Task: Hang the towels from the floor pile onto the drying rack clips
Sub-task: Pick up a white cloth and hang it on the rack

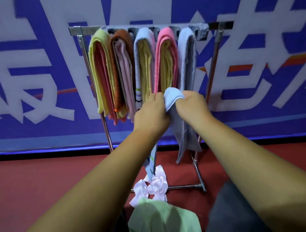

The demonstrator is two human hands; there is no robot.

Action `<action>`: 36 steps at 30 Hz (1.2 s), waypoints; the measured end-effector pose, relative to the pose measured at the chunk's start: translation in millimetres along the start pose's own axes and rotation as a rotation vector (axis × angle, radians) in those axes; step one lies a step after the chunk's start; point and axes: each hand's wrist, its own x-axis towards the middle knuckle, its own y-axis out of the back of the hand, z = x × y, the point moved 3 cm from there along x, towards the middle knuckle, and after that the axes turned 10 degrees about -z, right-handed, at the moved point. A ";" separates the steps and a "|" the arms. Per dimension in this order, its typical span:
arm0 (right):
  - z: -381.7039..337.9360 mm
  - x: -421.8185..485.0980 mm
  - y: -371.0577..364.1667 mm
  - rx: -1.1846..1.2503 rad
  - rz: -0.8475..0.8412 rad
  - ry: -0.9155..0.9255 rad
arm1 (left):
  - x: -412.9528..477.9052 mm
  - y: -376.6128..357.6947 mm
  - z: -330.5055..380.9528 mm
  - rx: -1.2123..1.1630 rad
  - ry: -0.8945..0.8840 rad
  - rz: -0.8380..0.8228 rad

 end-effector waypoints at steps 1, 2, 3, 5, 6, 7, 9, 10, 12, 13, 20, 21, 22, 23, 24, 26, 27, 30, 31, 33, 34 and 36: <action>-7.7 2.9 6.4 -0.035 0.007 0.023 | 4.5 4.0 8.5 -0.040 -0.004 0.005; -14.2 6.5 11.9 -0.065 0.019 0.045 | 9.6 8.4 15.9 -0.087 0.007 0.010; -19.4 10.1 17.0 -0.089 0.037 0.062 | 14.9 12.3 21.8 -0.132 0.026 0.018; -28.0 18.7 28.5 -0.122 0.069 0.078 | 27.2 21.5 33.0 -0.183 0.055 0.045; -31.7 23.0 34.4 -0.140 0.081 0.078 | 33.1 26.1 37.9 -0.192 0.054 0.061; -35.6 28.0 41.0 -0.162 0.090 0.079 | 38.8 31.5 42.8 -0.201 0.044 0.077; -43.3 38.4 55.4 -0.234 0.107 0.083 | 51.9 43.9 52.3 -0.210 0.025 0.096; -46.6 43.9 63.4 -0.286 0.119 0.082 | 59.7 50.5 57.0 -0.198 0.024 0.097; -52.6 54.7 80.7 -0.386 0.151 0.068 | 76.2 64.6 65.2 -0.150 0.039 0.098; -55.8 59.8 90.3 -0.423 0.165 0.058 | 85.1 71.8 69.2 -0.124 0.049 0.099; -79.9 92.9 139.4 -0.646 0.279 0.078 | 146.9 118.8 96.8 0.004 0.044 0.096; -83.8 98.4 145.1 -0.662 0.305 0.087 | 155.2 126.3 101.3 0.021 0.051 0.088; -86.6 103.9 149.9 -0.674 0.322 0.092 | 163.0 133.0 105.2 0.030 0.059 0.082; -89.1 110.2 154.1 -0.687 0.333 0.091 | 169.6 139.7 109.0 0.043 0.073 0.068; -91.1 117.1 157.9 -0.702 0.342 0.085 | 177.8 145.9 112.4 0.050 0.086 0.051; -94.7 130.7 162.4 -0.738 0.351 0.075 | 191.3 153.7 116.7 0.057 0.103 0.015; -95.9 137.4 163.6 -0.751 0.352 0.074 | 196.4 155.5 117.4 0.050 0.099 0.026; -97.8 154.6 165.0 -0.766 0.341 0.085 | 211.8 153.6 115.3 0.041 0.095 0.072; -96.3 161.7 165.1 -0.762 0.338 0.083 | 216.8 152.5 115.2 0.035 0.096 0.075; -92.2 172.4 164.6 -0.749 0.338 0.068 | 223.9 148.5 115.9 0.021 0.084 0.068; -89.5 177.5 163.5 -0.749 0.335 0.059 | 227.2 146.8 116.6 0.024 0.077 0.060; -82.8 187.2 159.9 -0.765 0.319 0.047 | 234.6 141.0 116.9 0.056 0.057 0.066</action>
